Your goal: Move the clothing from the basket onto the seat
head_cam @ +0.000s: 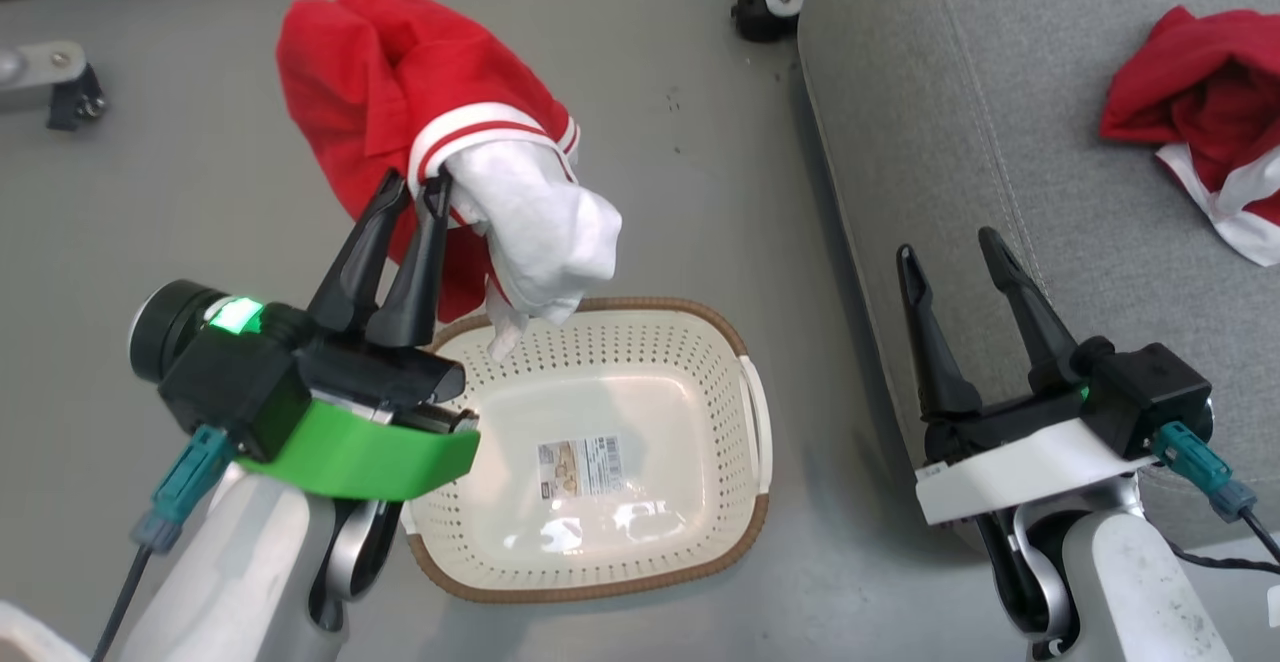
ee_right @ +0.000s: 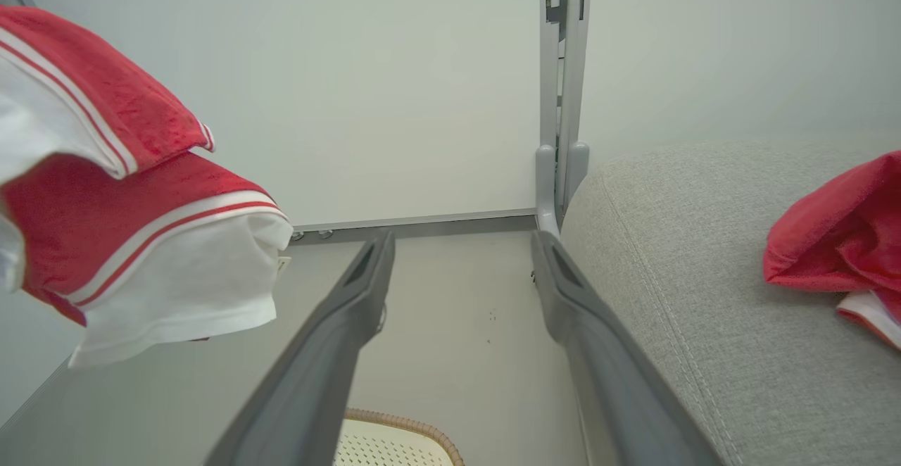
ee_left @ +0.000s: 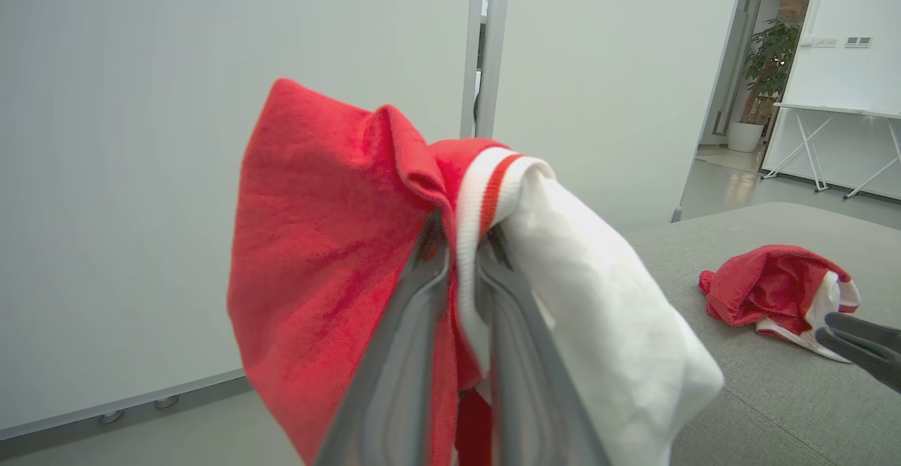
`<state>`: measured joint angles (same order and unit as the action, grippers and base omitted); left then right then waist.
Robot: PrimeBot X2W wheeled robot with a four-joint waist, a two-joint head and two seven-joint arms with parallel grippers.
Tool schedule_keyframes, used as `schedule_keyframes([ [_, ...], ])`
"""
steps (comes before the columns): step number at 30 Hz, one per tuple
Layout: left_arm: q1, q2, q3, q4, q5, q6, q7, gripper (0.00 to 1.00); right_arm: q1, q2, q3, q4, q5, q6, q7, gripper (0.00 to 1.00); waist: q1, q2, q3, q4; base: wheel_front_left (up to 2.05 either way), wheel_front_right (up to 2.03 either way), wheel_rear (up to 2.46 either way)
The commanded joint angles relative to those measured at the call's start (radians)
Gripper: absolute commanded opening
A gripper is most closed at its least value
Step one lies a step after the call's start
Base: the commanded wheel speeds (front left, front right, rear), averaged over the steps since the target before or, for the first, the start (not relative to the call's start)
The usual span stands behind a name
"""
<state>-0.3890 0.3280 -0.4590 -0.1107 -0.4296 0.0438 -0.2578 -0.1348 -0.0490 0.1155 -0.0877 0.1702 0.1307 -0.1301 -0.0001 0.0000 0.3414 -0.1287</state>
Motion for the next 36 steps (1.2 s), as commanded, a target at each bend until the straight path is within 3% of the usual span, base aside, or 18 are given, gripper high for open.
schedule_keyframes([
  [1, 0.030, 0.008, 0.008, -0.020, -0.003, 0.009, -0.006, 0.00, 0.022, -0.003, 0.000, -0.002, -0.007, 0.000, 0.008, 1.00, 0.0001, 0.0000, -0.055, 0.030, 0.00, 0.00, 0.00],
  [20, 0.261, 0.003, -0.011, -0.112, -0.033, 0.052, -0.006, 0.00, 0.157, -0.003, 0.041, -0.038, 0.002, 0.000, 0.092, 1.00, 0.0001, 0.0000, -0.244, 0.027, 0.00, 0.00, 0.00],
  [36, 0.277, -0.004, -0.022, -0.115, -0.036, 0.048, -0.007, 0.00, 0.173, -0.003, 0.069, -0.044, 0.015, 0.000, 0.115, 1.00, 0.0001, 0.0000, -0.280, 0.030, 0.00, 0.00, 0.00],
])
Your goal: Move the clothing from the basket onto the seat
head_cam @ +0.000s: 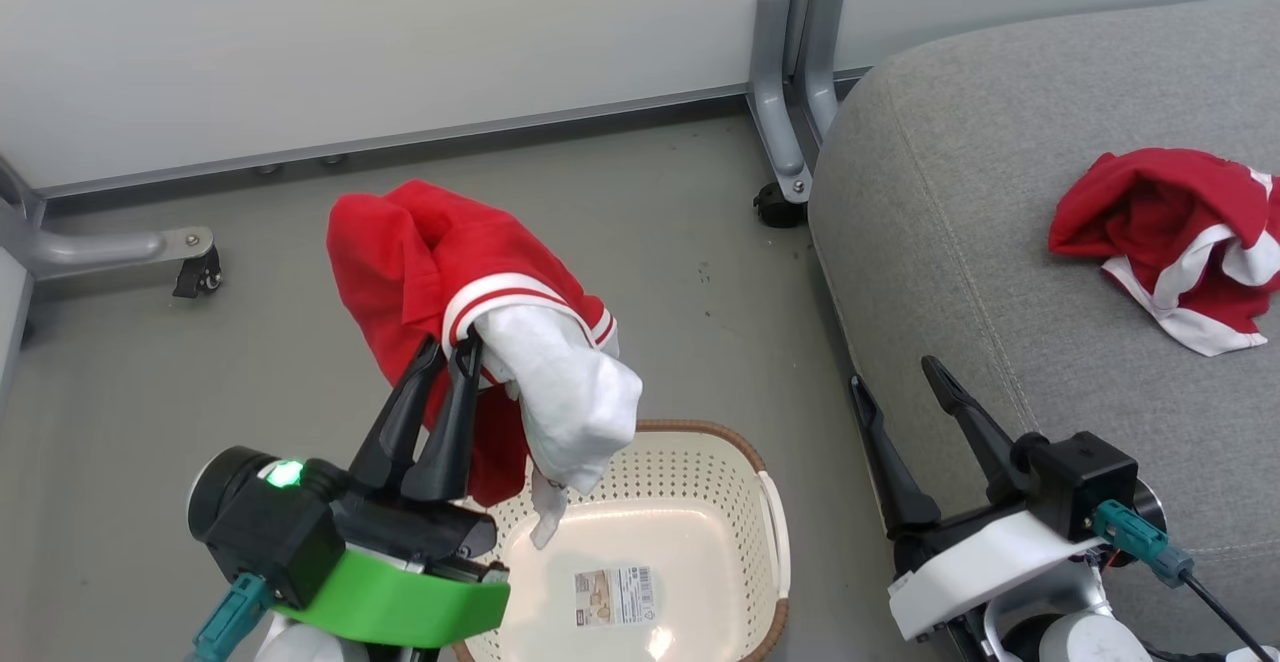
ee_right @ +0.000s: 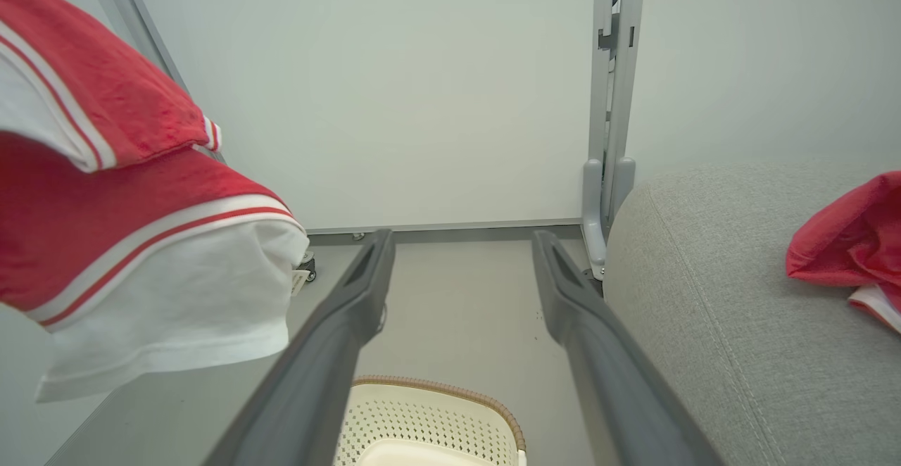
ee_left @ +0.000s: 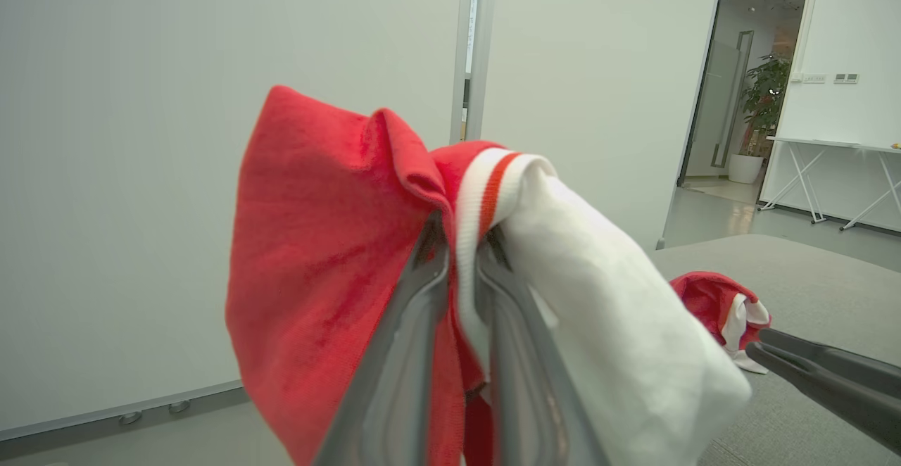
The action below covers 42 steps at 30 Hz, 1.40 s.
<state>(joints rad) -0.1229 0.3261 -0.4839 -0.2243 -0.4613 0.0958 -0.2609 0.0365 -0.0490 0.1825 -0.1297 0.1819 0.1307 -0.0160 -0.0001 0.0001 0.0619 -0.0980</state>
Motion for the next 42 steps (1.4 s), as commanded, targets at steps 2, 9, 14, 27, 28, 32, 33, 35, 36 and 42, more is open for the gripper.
schedule_keyframes([
  [2, 0.011, -0.002, 0.002, 0.001, -0.005, -0.005, -0.004, 0.00, 0.001, -0.003, 0.003, 0.002, 0.005, 0.000, 0.000, 1.00, 0.0001, -0.0001, -0.003, -0.001, 0.00, 0.00, 0.00],
  [9, 0.014, 0.002, -0.001, 0.006, -0.006, -0.005, -0.004, 0.00, -0.011, -0.003, 0.033, 0.006, 0.011, 0.000, 0.004, 1.00, 0.0001, -0.0001, -0.007, -0.003, 0.00, 0.00, 0.00],
  [14, 0.008, 0.007, -0.005, 0.010, -0.007, -0.007, 0.000, 0.00, -0.034, -0.006, 0.103, -0.007, 0.039, 0.000, 0.025, 1.00, 0.0001, -0.0001, -0.007, -0.003, 0.00, 0.00, 0.00],
  [27, -0.012, 0.015, -0.023, 0.019, -0.003, -0.016, 0.010, 0.00, -0.193, -0.012, 0.391, -0.059, 0.176, 0.000, 0.074, 1.00, 0.0001, -0.0001, 0.007, 0.003, 0.00, 0.00, 0.00],
  [28, -0.013, 0.015, -0.025, 0.018, -0.002, -0.015, 0.011, 0.00, -0.207, -0.012, 0.404, -0.054, 0.182, 0.000, 0.070, 1.00, 0.0001, -0.0001, 0.008, 0.005, 0.00, 0.00, 0.00],
  [32, -0.020, 0.015, -0.035, 0.019, 0.002, -0.018, 0.014, 0.00, -0.267, -0.012, 0.453, 0.003, 0.201, 0.000, 0.065, 1.00, 0.0001, -0.0001, 0.010, 0.012, 0.00, 0.00, 0.00],
  [33, -0.021, 0.014, -0.038, 0.018, 0.003, -0.020, 0.015, 0.00, -0.282, -0.012, 0.463, 0.030, 0.201, 0.000, 0.066, 1.00, 0.0001, -0.0001, 0.010, 0.015, 0.00, 0.00, 0.00],
  [35, -0.025, 0.012, -0.045, 0.018, 0.004, -0.023, 0.016, 0.00, -0.312, -0.011, 0.481, 0.076, 0.196, 0.000, 0.059, 1.00, 0.0001, -0.0001, 0.010, 0.020, 0.00, 0.00, 0.00],
  [36, -0.026, 0.010, -0.047, 0.017, 0.004, -0.025, 0.016, 0.00, -0.323, -0.010, 0.488, 0.096, 0.194, 0.000, 0.059, 1.00, 0.0001, -0.0001, 0.010, 0.022, 0.00, 0.00, 0.00],
  [42, -0.033, 0.005, -0.063, 0.014, 0.005, -0.031, 0.016, 0.00, -0.387, -0.006, 0.516, 0.200, 0.207, 0.000, 0.022, 0.00, 0.0001, -0.0001, 0.011, 0.032, 0.00, 0.00, 0.00],
])
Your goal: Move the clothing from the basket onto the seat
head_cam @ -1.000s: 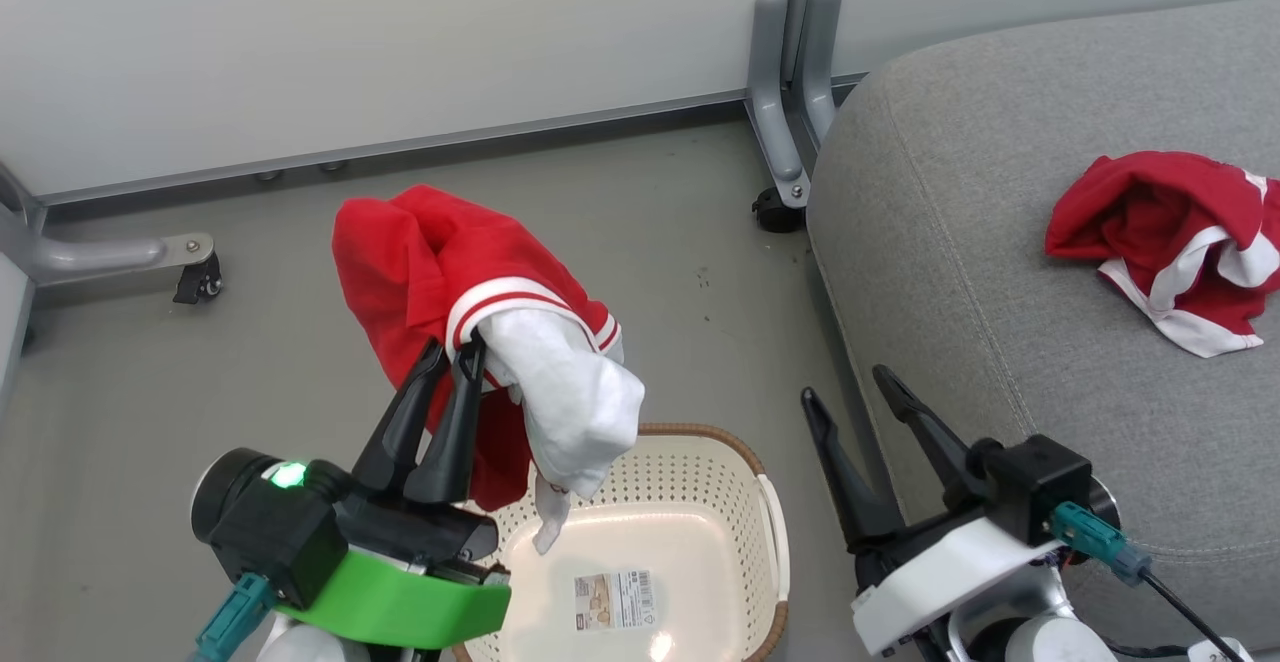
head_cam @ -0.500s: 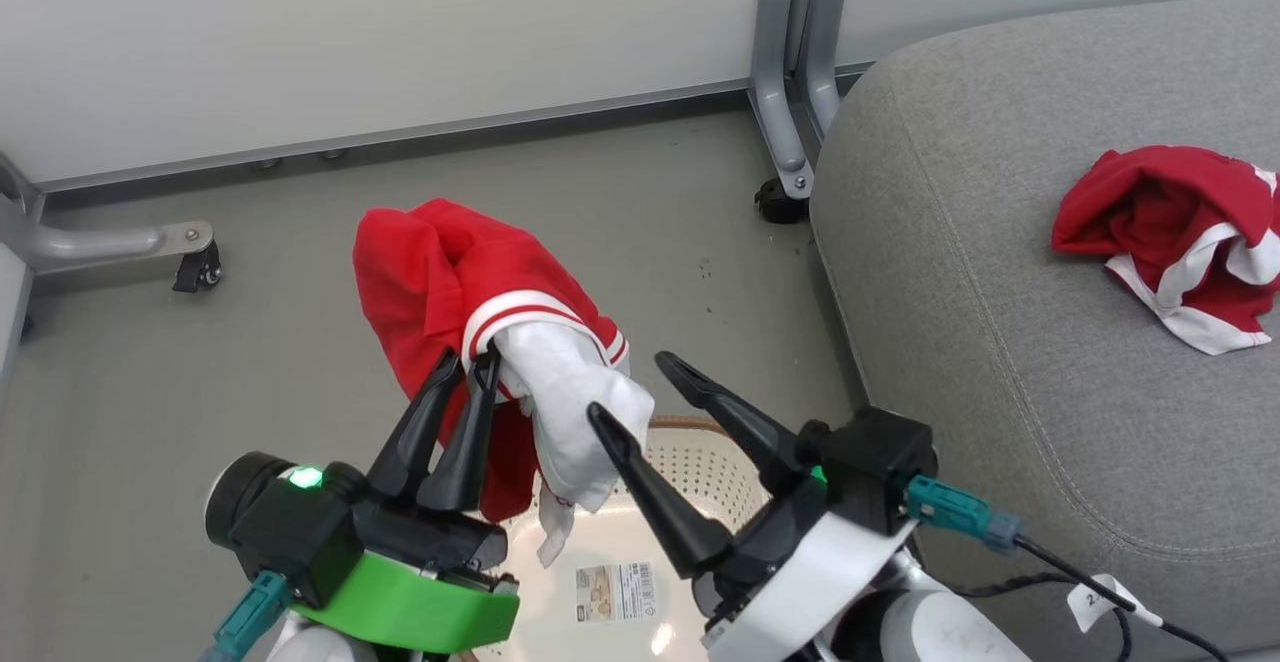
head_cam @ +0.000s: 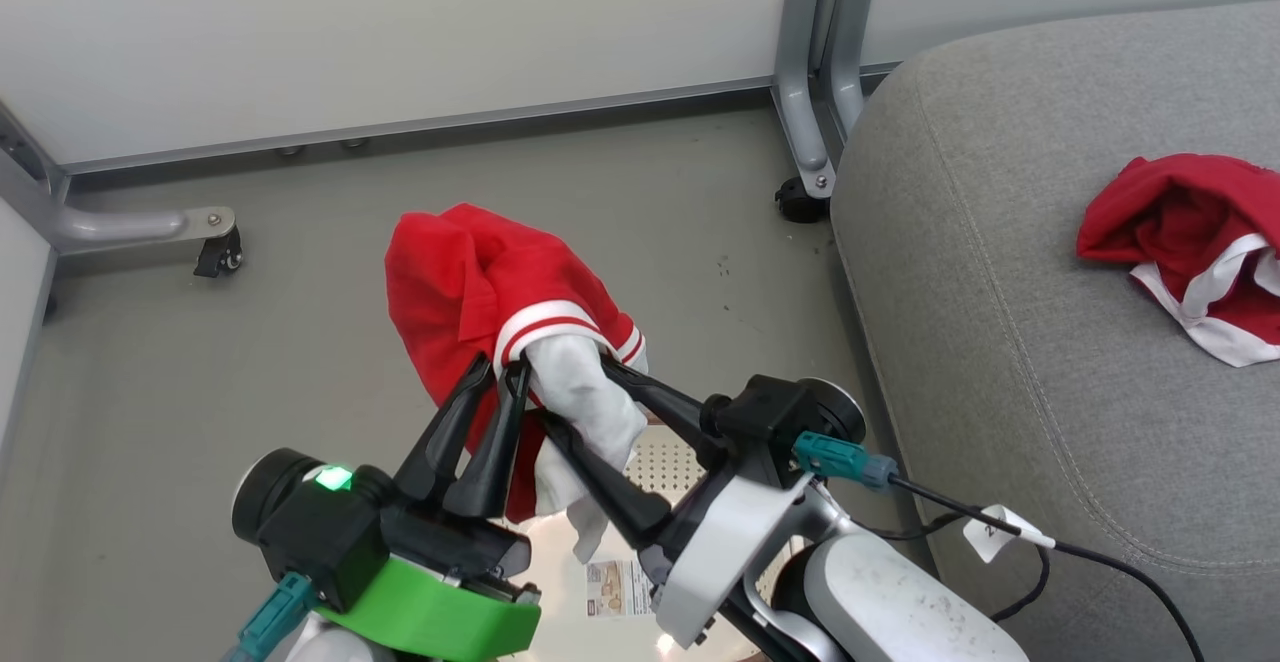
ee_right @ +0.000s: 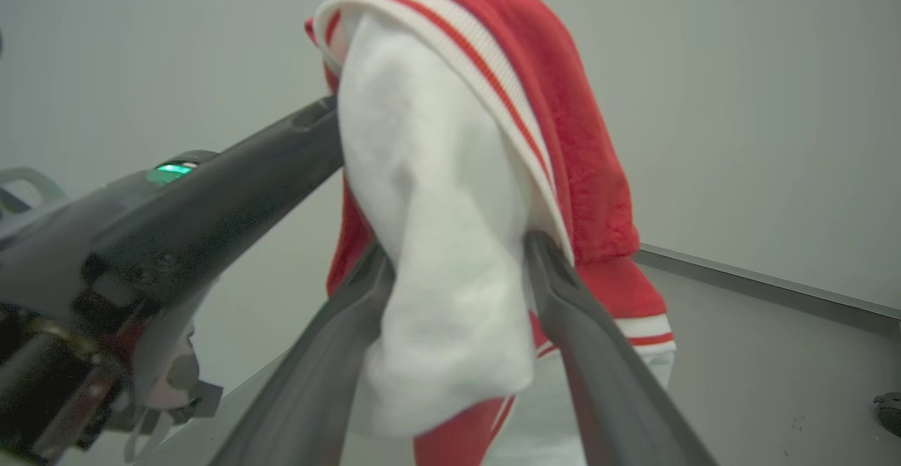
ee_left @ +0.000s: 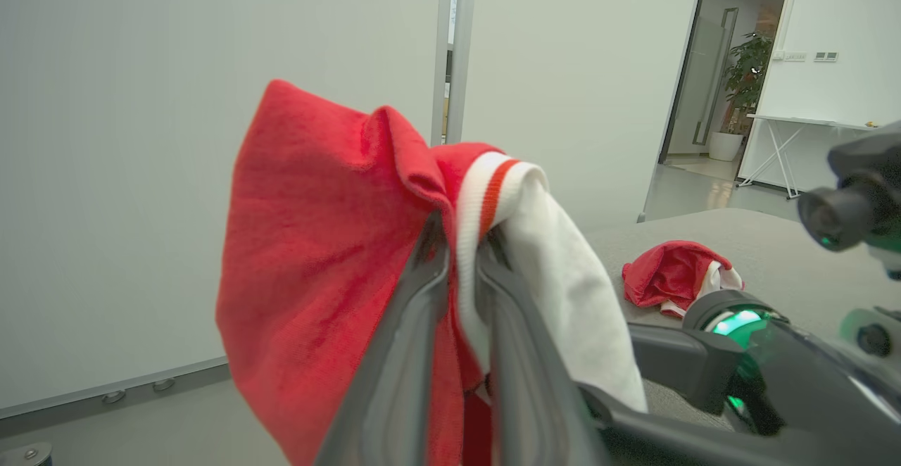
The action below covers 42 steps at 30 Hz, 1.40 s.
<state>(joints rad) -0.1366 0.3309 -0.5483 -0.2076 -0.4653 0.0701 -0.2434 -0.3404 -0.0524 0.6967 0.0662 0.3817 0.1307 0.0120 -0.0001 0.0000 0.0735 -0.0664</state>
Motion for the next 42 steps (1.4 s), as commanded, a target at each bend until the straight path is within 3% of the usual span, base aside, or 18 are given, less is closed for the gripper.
schedule_keyframes([
  [1, -0.018, -0.001, 0.000, -0.003, 0.007, -0.006, -0.002, 0.00, -0.017, -0.002, 0.006, 0.017, 0.009, 0.000, -0.012, 0.00, 0.0001, 0.0000, -0.001, 0.001, 0.00, 0.00, 0.00],
  [21, -0.017, 0.004, -0.017, 0.004, 0.004, -0.003, -0.005, 0.00, -0.059, 0.001, 0.017, 0.083, 0.047, 0.000, -0.057, 0.00, 0.0001, 0.0000, -0.013, 0.007, 0.00, 0.00, 0.00],
  [22, -0.017, 0.004, -0.020, 0.006, 0.001, -0.006, 0.001, 0.09, -0.061, 0.001, 0.015, 0.084, 0.048, 0.000, -0.058, 0.00, 0.0001, 0.0000, -0.014, 0.009, 0.00, 0.00, 0.00],
  [23, -0.018, 0.005, -0.024, 0.006, -0.001, -0.011, 0.004, 0.33, -0.061, 0.001, 0.012, 0.085, 0.047, 0.000, -0.059, 0.00, 0.0001, 0.0000, -0.014, 0.010, 0.00, 0.00, 0.00],
  [24, -0.019, 0.005, -0.024, 0.006, -0.002, -0.009, 0.005, 0.85, -0.062, 0.001, 0.008, 0.088, 0.047, 0.000, -0.060, 0.00, 0.0001, 0.0000, -0.014, 0.011, 0.00, 0.00, 0.00],
  [25, -0.020, 0.005, -0.025, 0.007, -0.002, -0.008, 0.006, 1.00, -0.063, 0.001, 0.006, 0.089, 0.048, 0.000, -0.062, 0.00, 0.0001, 0.0000, -0.014, 0.013, 0.00, 0.00, 0.00],
  [31, -0.017, 0.018, -0.032, 0.004, 0.012, -0.003, 0.012, 1.00, -0.077, 0.001, -0.007, 0.101, 0.053, 0.000, -0.073, 0.00, 0.0001, 0.0000, -0.014, 0.023, 0.00, 0.00, 0.00],
  [42, 0.042, 0.091, -0.094, 0.002, 0.027, -0.043, 0.078, 1.00, -0.099, 0.001, -0.036, 0.162, 0.065, 0.000, -0.101, 0.00, 0.0001, 0.0000, -0.008, 0.039, 0.00, 0.00, 0.00],
])
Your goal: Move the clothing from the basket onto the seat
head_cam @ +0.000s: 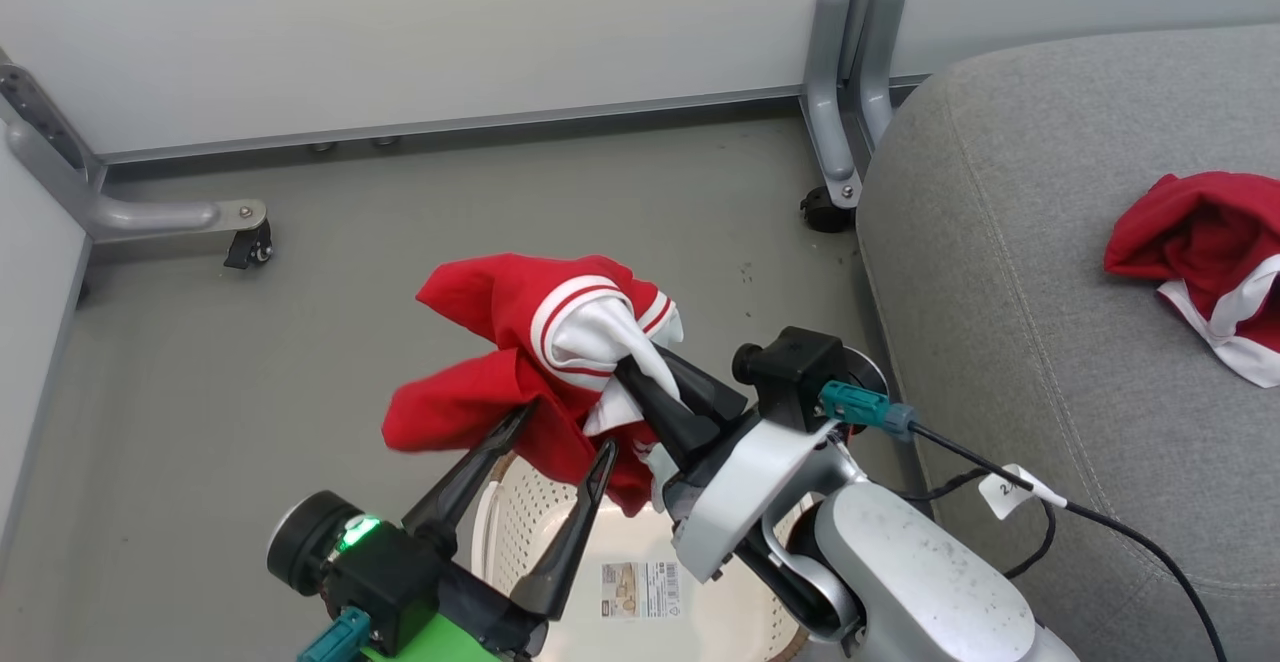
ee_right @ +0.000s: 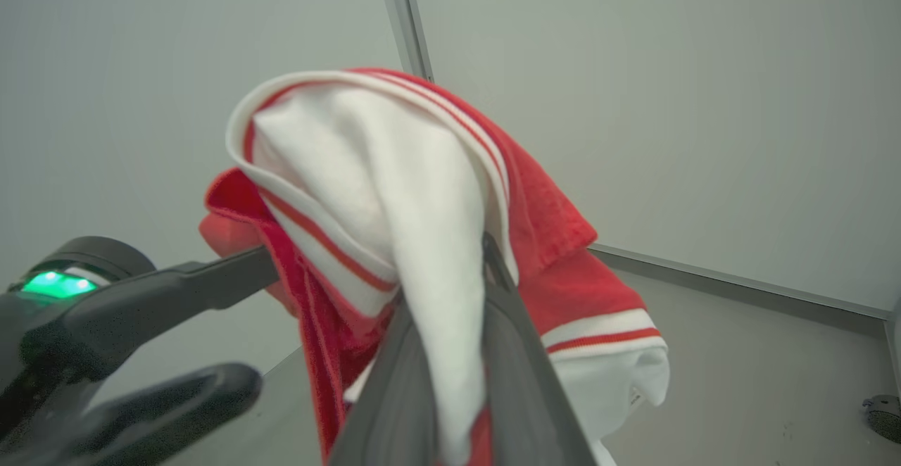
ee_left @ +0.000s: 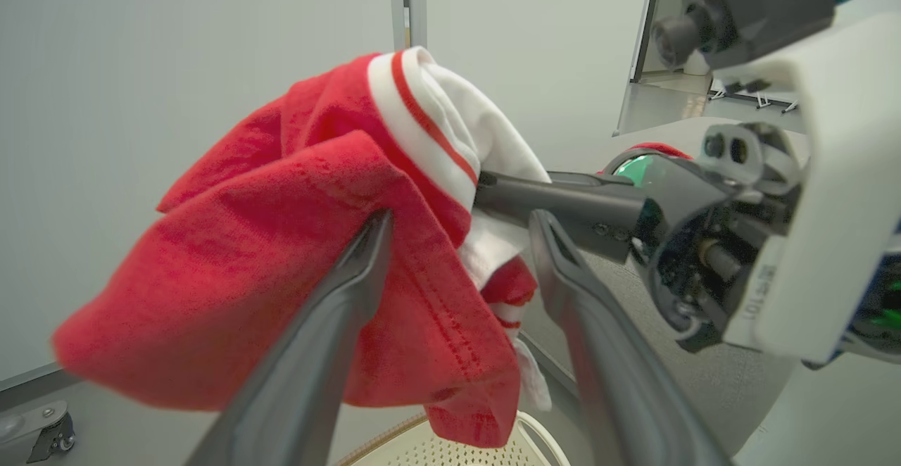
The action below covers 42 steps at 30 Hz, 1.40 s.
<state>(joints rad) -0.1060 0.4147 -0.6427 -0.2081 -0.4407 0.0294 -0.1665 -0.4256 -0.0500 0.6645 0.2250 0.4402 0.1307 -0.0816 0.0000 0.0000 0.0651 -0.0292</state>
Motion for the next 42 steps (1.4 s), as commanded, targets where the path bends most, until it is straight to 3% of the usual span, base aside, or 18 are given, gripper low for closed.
schedule_keyframes([
  [1, 0.017, 0.008, -0.004, 0.005, 0.000, -0.005, 0.004, 1.00, -0.015, -0.001, -0.006, 0.009, 0.007, 0.000, -0.009, 0.00, 0.0000, 0.0000, 0.001, 0.003, 0.00, 0.00, 0.00],
  [14, 0.044, 0.038, -0.039, 0.041, 0.016, -0.006, 0.021, 1.00, -0.022, -0.001, -0.023, 0.074, 0.014, 0.000, -0.028, 0.00, 0.0000, 0.0000, 0.007, 0.014, 0.00, 0.00, 0.00],
  [24, 0.010, 0.059, -0.033, 0.055, 0.023, -0.004, 0.031, 1.00, -0.040, -0.001, -0.020, 0.091, 0.023, 0.000, -0.040, 0.00, 0.0000, 0.0000, 0.031, -0.017, 0.00, 0.00, 0.00],
  [31, -0.016, 0.085, -0.014, 0.043, 0.032, -0.002, 0.034, 1.00, -0.064, -0.001, -0.030, 0.103, 0.022, 0.000, -0.062, 0.00, 0.0000, 0.0000, 0.077, -0.106, 0.00, 0.00, 0.00],
  [42, -0.052, 0.111, -0.024, 0.023, 0.045, -0.023, 0.057, 1.00, -0.071, -0.001, -0.062, 0.114, 0.024, 0.000, -0.101, 0.00, 0.0000, 0.0000, 0.139, -0.310, 0.00, 0.00, 0.00],
])
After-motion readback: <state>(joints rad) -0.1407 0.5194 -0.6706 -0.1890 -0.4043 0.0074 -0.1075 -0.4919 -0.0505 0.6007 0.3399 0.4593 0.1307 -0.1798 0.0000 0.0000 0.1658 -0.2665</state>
